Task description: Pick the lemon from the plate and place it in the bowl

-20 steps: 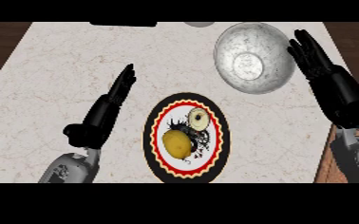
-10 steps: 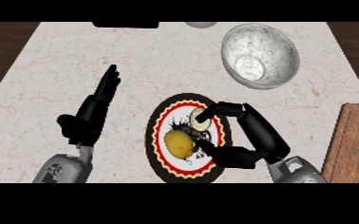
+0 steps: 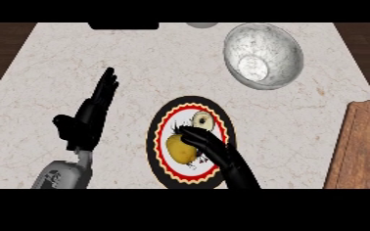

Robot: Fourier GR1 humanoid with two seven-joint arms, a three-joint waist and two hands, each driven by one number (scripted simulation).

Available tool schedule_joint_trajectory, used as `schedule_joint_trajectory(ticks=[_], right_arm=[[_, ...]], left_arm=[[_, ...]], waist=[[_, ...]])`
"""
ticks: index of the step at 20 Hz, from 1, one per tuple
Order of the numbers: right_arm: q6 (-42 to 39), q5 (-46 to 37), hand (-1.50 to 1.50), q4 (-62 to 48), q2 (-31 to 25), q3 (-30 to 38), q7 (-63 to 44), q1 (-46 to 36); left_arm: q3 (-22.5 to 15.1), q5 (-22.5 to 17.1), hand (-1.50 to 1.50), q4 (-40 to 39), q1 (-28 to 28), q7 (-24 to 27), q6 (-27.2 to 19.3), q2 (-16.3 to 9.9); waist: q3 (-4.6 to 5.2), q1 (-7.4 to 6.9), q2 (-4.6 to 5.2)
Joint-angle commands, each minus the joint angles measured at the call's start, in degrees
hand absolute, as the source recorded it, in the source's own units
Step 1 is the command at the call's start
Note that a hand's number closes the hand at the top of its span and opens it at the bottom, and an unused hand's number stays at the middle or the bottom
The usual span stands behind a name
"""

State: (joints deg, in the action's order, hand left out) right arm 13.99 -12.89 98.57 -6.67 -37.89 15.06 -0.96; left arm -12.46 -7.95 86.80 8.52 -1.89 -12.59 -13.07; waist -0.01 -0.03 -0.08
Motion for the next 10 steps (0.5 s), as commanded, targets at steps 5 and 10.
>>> schedule_joint_trajectory(ticks=[5,10], right_arm=[[-0.79,-13.60,-1.50,10.79,0.28,0.69,-25.31,-6.30],[-9.44,-13.72,-1.50,12.38,1.96,-1.15,-39.50,-9.82]], left_arm=[[0.44,2.08,0.00,-0.22,0.47,-0.95,-0.09,0.78],[3.04,1.08,0.00,-2.77,2.16,0.48,1.45,0.69]], waist=[[0.07,0.23,-0.03],[0.08,0.23,0.04]])
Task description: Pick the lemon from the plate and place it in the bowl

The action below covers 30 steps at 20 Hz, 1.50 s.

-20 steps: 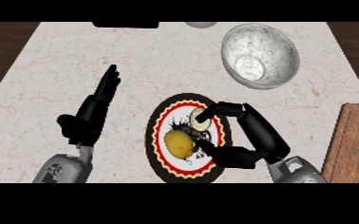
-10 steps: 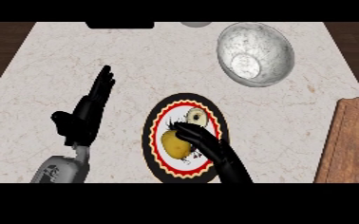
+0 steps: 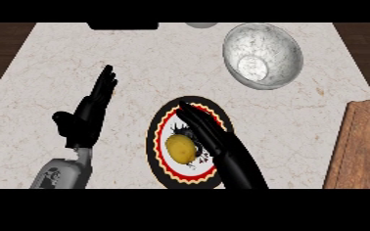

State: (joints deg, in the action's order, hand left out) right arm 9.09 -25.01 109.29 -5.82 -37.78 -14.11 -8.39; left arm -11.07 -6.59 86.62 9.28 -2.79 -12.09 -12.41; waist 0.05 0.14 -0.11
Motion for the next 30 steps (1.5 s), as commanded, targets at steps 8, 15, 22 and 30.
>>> schedule_joint_trajectory(ticks=[8,15,22,30], right_arm=[[-12.42,-0.13,-1.50,-10.41,3.46,1.91,-16.94,-8.23],[-17.03,-0.94,-1.50,-13.74,4.50,3.43,-14.34,-7.04],[-18.48,0.19,-1.50,-10.83,4.37,5.56,-8.47,-0.50],[-21.09,4.19,-1.50,-9.43,5.44,8.43,-5.36,2.81]], left_arm=[[2.70,-0.64,0.00,-0.98,1.52,-1.04,2.29,0.15],[1.44,3.52,0.00,0.25,-0.85,0.06,2.61,2.56],[2.46,5.66,0.00,0.07,-0.78,-0.79,2.19,5.55],[4.16,7.16,0.00,5.54,-1.38,-5.23,3.10,4.90]], waist=[[-0.04,-0.40,0.19],[-0.05,-0.29,0.10],[-0.05,-0.12,0.09],[-0.06,-0.17,0.07]])
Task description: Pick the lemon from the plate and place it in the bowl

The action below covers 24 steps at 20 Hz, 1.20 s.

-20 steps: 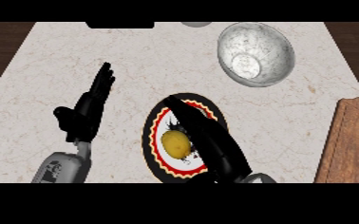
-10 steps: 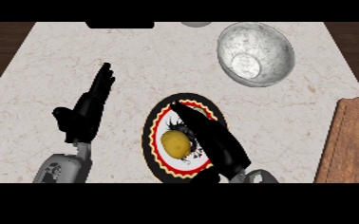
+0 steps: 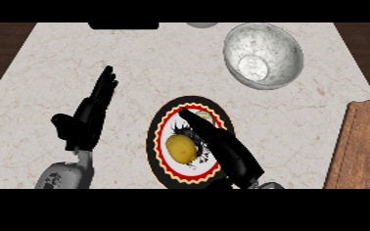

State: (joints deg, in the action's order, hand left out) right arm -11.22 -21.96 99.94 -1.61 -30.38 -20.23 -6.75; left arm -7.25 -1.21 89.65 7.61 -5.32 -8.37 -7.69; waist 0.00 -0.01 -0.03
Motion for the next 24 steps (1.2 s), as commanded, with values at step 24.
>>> schedule_joint_trajectory(ticks=[24], right_arm=[[11.96,-2.54,-1.50,-23.26,0.39,-0.71,11.80,-3.98]], left_arm=[[4.72,2.00,0.00,0.04,2.40,-2.55,4.88,1.69]], waist=[[0.00,-0.09,0.02]])
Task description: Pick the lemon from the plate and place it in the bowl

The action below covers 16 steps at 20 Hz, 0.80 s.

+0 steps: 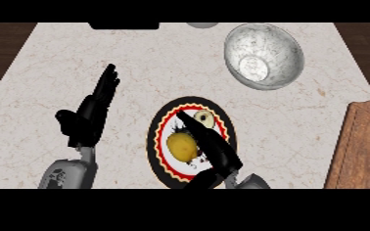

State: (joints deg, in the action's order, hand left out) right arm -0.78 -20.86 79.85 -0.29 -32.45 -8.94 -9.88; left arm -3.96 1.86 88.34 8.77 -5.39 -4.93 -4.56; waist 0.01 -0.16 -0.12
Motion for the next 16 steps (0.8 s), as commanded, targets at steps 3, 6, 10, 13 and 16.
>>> schedule_joint_trajectory(ticks=[3,6,10,13,16], right_arm=[[0.51,-6.07,-1.50,-4.49,0.26,-0.04,-2.17,-2.48],[3.27,-2.28,-1.50,-12.91,0.28,0.32,0.59,-8.59],[-0.43,-2.06,-1.50,-11.11,0.29,0.32,2.29,-6.19],[2.27,-5.19,1.50,-15.83,0.27,-7.41,6.44,-8.83],[1.59,-10.23,1.50,-14.83,-0.84,-7.27,10.75,-5.07]], left_arm=[[0.85,-0.55,0.00,0.46,-2.08,1.70,1.34,-0.25],[1.38,-0.72,0.00,3.76,1.46,-5.07,1.18,-0.82],[1.25,0.61,0.00,-3.74,1.30,2.82,0.21,1.82],[0.38,0.65,0.00,-3.11,-2.31,5.68,1.40,1.37],[-0.30,0.62,0.00,5.35,-1.88,-3.59,0.49,1.11]], waist=[[0.00,-0.06,0.11],[-0.03,-0.32,0.17],[-0.01,0.06,0.17],[0.00,-0.52,0.28],[-0.03,-0.25,0.07]])
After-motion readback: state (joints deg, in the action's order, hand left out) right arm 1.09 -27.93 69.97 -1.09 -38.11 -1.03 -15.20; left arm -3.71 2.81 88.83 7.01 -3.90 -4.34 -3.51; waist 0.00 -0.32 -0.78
